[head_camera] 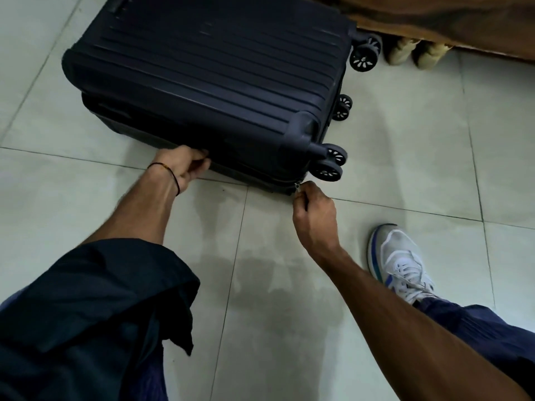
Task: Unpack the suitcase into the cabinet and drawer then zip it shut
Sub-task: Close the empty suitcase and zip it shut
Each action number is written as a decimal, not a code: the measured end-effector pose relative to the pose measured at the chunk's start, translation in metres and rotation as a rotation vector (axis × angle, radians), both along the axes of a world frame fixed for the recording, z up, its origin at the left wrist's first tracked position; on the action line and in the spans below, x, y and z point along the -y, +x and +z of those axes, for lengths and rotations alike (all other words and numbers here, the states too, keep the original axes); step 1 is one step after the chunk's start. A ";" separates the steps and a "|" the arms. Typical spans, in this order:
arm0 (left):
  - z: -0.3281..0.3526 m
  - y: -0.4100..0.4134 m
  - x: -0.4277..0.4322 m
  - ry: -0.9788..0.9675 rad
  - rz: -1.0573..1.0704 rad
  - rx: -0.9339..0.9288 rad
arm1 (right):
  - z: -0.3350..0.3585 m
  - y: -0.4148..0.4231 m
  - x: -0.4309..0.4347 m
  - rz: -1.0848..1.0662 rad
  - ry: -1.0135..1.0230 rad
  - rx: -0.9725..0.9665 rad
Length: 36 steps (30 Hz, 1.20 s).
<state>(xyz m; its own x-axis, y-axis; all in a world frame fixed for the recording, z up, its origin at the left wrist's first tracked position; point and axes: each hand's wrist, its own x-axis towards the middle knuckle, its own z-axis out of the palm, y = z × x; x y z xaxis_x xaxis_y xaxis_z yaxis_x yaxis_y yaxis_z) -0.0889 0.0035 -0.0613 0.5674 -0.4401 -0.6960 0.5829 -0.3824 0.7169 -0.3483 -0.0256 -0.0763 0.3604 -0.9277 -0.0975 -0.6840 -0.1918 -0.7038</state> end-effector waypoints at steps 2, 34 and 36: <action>0.001 -0.020 0.003 -0.032 -0.067 -0.040 | 0.006 -0.005 -0.004 -0.036 -0.039 -0.010; 0.033 -0.052 0.040 -0.001 -0.215 -0.098 | -0.008 -0.019 -0.030 -0.101 -0.023 0.052; 0.028 -0.048 0.033 -0.071 -0.167 -0.171 | -0.010 -0.019 -0.032 -0.088 -0.032 0.049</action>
